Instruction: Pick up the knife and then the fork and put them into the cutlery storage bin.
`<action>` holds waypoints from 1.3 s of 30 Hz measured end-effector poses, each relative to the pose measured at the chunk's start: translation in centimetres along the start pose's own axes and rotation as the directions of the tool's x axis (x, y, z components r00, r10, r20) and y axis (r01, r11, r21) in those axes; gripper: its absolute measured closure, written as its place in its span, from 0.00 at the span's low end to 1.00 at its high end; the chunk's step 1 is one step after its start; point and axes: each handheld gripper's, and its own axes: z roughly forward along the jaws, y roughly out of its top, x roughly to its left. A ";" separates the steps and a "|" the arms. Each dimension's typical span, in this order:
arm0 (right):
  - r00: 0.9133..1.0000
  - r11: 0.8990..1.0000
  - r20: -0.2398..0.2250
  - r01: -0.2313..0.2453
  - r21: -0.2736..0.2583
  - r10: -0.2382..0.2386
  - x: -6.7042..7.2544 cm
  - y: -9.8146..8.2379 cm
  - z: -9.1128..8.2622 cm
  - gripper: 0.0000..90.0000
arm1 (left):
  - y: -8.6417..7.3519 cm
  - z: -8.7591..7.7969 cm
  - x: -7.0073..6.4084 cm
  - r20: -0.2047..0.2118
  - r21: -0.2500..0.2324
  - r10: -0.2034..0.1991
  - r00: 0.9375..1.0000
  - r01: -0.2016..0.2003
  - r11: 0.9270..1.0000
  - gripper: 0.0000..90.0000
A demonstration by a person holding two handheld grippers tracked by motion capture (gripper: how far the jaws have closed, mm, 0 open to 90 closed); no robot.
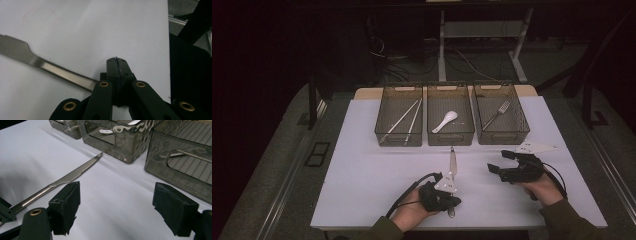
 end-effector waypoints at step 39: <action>0.999 0.999 -0.023 -0.032 -0.039 0.031 -0.7 0.3 -0.8 0.25 | 0.0 -0.8 5.9 -0.045 0.017 0.037 0.998 -0.036 0.999 0.83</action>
